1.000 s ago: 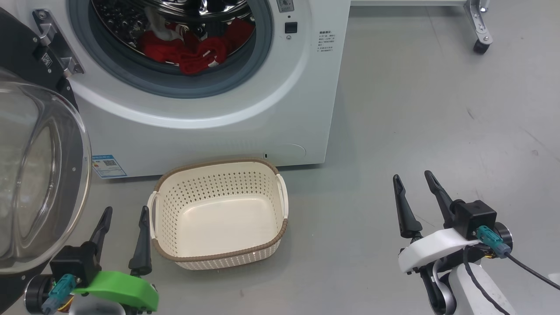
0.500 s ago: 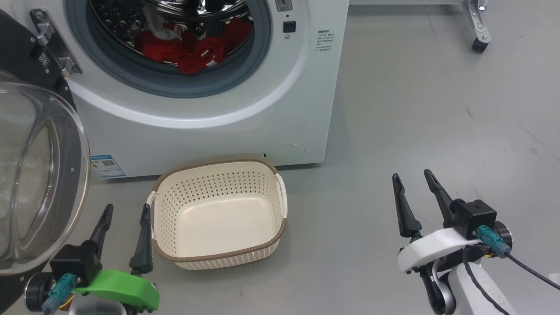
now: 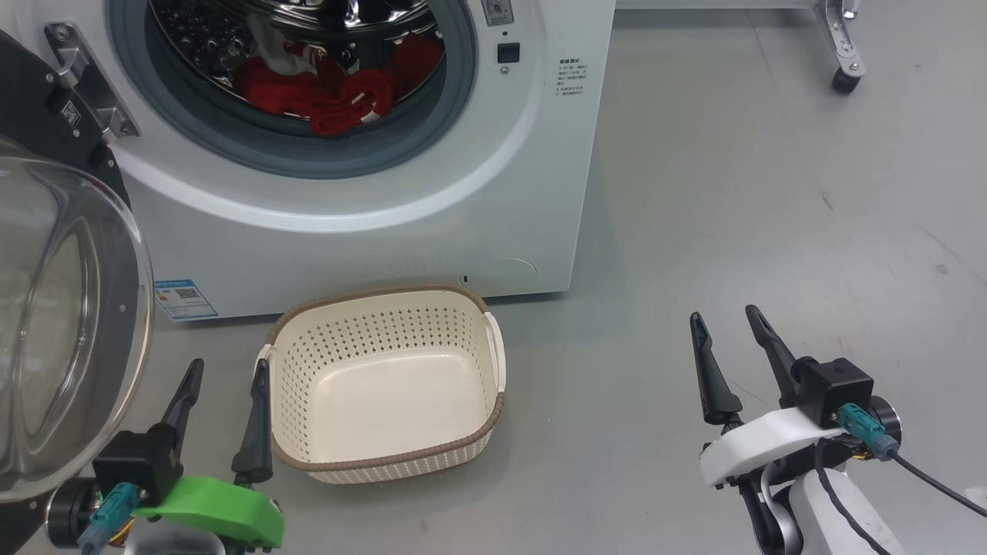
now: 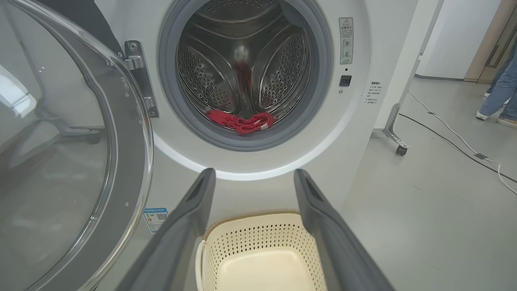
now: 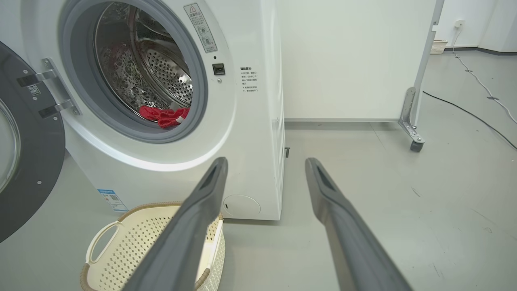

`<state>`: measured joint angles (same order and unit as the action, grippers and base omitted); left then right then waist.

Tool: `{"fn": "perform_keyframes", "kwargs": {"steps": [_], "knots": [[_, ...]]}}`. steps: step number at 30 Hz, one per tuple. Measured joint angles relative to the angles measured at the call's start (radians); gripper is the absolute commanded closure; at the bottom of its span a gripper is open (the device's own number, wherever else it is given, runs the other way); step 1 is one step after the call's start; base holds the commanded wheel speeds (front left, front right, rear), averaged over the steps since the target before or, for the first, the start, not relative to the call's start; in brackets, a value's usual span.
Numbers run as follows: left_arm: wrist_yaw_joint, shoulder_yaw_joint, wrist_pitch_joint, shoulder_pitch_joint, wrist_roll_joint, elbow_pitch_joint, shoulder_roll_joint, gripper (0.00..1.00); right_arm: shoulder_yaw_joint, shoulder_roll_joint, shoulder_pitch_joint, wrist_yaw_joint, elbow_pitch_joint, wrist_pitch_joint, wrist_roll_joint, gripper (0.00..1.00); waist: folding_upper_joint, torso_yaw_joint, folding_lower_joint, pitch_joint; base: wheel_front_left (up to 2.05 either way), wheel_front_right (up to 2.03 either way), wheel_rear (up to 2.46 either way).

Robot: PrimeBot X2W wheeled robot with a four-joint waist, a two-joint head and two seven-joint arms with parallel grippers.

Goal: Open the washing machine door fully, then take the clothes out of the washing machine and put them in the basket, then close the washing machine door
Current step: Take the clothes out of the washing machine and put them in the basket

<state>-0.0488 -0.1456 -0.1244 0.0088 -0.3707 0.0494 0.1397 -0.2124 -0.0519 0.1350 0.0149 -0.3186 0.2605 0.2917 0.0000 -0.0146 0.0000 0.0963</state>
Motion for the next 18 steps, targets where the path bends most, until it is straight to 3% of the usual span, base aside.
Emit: {"fn": "perform_keyframes", "kwargs": {"steps": [18], "knots": [[-0.013, 0.007, -0.001, 0.001, 0.020, -0.005, 0.000, 0.00, -0.004, 0.002, 0.000, -0.002, 0.003, 0.000, 0.007, 0.00, 0.0000, 0.001, 0.0000, 0.004, 0.96, -0.96, 0.00]]}}
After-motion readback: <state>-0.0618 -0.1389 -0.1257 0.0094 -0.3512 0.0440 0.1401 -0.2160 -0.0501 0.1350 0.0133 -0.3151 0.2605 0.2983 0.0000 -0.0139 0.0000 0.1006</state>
